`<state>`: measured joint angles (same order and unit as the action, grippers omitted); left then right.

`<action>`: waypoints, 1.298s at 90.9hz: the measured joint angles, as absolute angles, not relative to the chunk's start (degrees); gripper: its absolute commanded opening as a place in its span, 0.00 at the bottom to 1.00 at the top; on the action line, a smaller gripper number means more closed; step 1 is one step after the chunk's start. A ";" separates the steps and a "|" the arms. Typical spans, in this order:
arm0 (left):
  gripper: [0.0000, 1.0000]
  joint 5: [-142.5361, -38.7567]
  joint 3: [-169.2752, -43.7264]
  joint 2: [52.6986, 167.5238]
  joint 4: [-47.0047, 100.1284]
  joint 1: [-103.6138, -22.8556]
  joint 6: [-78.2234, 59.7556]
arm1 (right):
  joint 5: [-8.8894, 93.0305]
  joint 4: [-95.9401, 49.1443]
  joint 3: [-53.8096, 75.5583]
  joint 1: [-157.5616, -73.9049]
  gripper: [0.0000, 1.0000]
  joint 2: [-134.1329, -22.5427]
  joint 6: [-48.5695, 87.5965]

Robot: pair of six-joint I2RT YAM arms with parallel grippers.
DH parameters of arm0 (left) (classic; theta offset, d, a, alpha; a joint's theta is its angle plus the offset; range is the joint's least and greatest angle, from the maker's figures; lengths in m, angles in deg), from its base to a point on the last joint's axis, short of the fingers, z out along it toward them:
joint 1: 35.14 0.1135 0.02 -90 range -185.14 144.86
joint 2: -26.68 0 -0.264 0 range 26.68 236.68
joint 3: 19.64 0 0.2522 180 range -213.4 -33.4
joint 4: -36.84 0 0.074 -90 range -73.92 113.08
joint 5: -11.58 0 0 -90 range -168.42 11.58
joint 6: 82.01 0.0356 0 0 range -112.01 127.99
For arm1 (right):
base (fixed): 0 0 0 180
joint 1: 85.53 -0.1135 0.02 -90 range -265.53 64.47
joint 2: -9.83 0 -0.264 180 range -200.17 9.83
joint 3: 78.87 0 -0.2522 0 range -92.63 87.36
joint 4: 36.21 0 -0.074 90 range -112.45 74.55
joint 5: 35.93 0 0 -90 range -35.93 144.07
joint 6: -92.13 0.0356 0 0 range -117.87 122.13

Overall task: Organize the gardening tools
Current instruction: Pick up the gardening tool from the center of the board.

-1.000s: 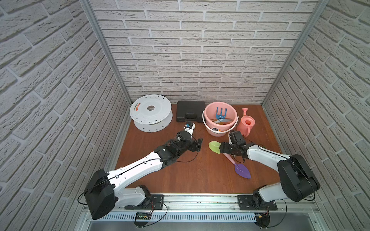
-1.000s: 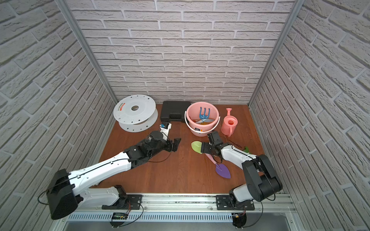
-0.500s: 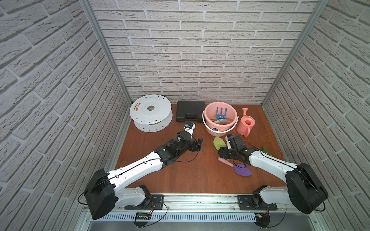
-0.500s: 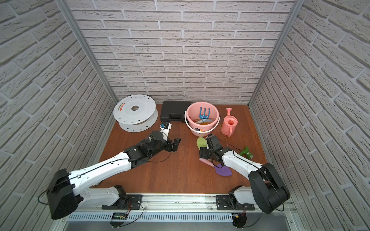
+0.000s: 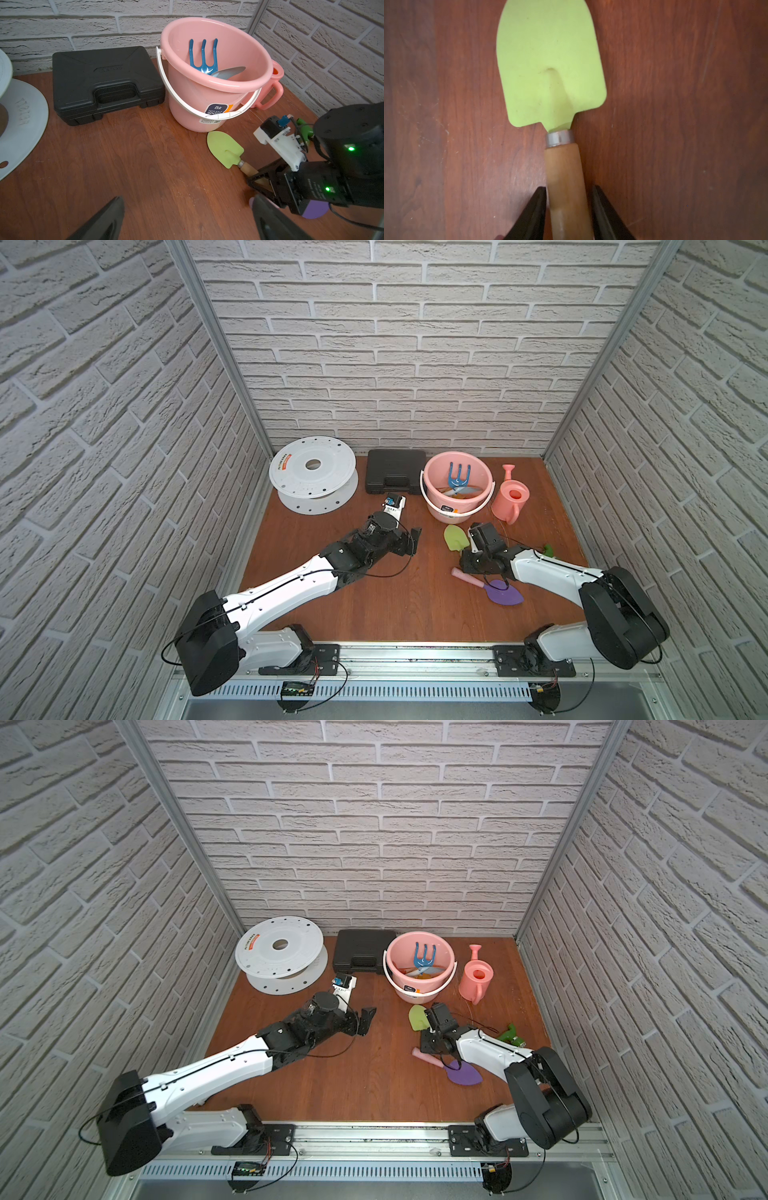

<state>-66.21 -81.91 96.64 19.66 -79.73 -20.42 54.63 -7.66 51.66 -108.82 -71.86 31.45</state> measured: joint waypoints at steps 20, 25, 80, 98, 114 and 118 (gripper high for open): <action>0.98 -66.21 -81.91 96.64 19.68 -79.73 -20.42 | 55.63 -6.74 51.27 -111.44 0.13 -71.84 30.73; 0.98 -66.21 -81.91 96.64 19.66 -79.73 -20.44 | 56.22 -6.04 51.27 -112.47 0.05 -71.08 30.60; 0.91 -75.98 -81.91 98.21 21.25 -76.87 -26.89 | 62.41 -3.68 54.61 -125.93 0.03 -48.28 26.10; 0.80 -80.66 -81.91 98.10 22.68 -76.59 -29.99 | 60.42 -8.23 56.01 -128.53 0.03 -44.39 23.17; 0.64 -85.05 -81.91 97.99 24.69 -76.54 -31.96 | 57.51 -15.18 59.75 -128.91 0.03 -40.26 21.18; 0.60 -86.36 -81.91 98.08 25.36 -76.54 -32.53 | 56.66 -16.01 60.51 -128.95 0.03 -39.36 20.85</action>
<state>-86.36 -81.91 98.08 25.36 -76.54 -32.53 56.66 -16.01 60.51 -128.95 -39.36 20.85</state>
